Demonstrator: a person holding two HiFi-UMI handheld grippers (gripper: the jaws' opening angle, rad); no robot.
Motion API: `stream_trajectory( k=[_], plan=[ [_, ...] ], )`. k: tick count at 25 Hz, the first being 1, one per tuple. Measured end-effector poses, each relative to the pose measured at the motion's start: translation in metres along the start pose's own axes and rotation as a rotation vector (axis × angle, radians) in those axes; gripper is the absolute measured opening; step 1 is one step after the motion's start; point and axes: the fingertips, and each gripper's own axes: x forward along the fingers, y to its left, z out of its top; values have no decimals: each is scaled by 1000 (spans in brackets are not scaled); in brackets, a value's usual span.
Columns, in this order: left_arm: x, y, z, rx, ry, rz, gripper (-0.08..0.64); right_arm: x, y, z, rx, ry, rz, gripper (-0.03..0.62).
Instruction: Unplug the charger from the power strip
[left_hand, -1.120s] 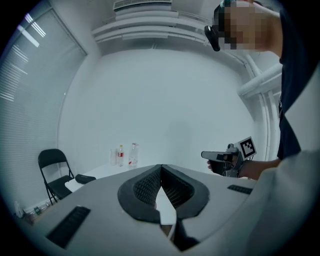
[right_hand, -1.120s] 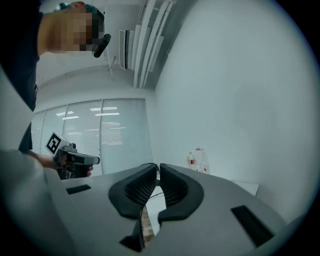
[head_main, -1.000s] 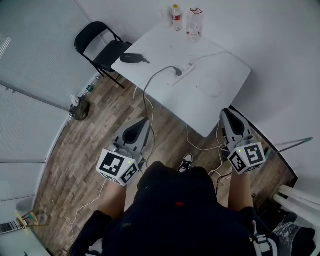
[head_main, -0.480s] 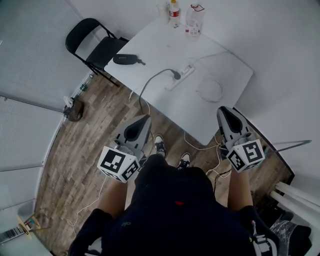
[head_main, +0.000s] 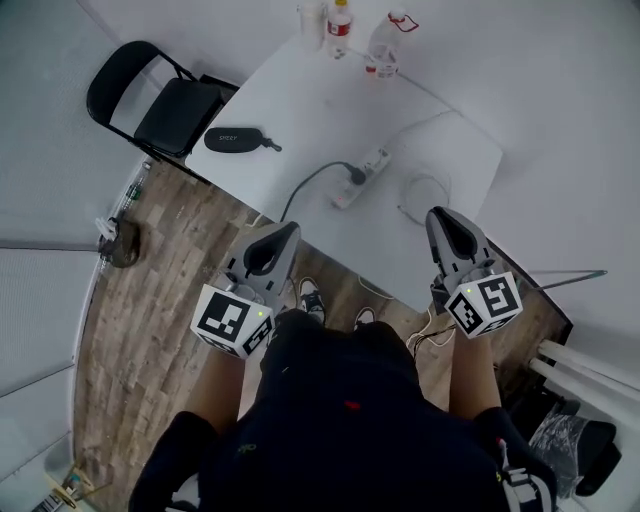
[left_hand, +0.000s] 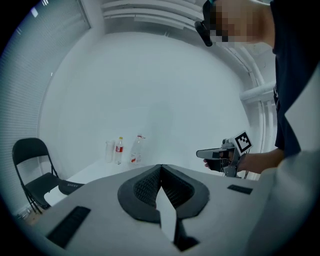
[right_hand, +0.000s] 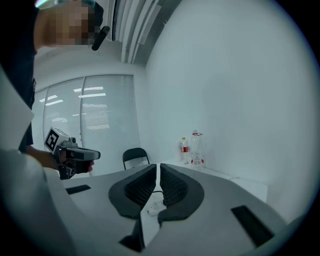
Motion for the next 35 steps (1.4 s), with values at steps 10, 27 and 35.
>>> stream_trajectory(
  k=[10, 27, 35],
  plan=[
    [75, 25, -30, -26, 47, -64, 18, 71, -21, -37, -7, 96, 11, 37],
    [187, 39, -126, -41, 233, -30, 18, 182, -72, -157, -119, 401, 134, 195],
    [209, 42, -175, -67, 330, -30, 18, 205, -72, -194, -216, 510, 193, 196]
  ],
)
